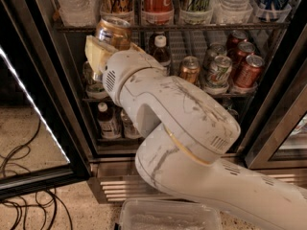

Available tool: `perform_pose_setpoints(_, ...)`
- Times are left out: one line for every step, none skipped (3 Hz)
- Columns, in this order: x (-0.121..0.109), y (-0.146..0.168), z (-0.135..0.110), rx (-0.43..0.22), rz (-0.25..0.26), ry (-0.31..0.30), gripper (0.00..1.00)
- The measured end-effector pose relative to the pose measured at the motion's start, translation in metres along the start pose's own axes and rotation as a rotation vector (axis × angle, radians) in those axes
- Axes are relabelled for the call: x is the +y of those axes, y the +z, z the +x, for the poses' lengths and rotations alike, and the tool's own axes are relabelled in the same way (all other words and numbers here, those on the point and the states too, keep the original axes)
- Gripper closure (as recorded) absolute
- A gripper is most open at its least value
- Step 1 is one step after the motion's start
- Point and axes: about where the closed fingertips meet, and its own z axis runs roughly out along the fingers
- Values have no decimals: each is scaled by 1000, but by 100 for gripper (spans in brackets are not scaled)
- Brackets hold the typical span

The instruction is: Pick orange can from top shelf of fridge

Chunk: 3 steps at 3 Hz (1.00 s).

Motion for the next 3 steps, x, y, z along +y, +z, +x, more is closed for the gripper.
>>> perform_pose_setpoints(0,0,0,0,0,0,100)
perform_pose_setpoints(1,-1,9,14,-52,-27,100)
perform_pose_setpoints(-2,-14,38,46,-127,-13,100)
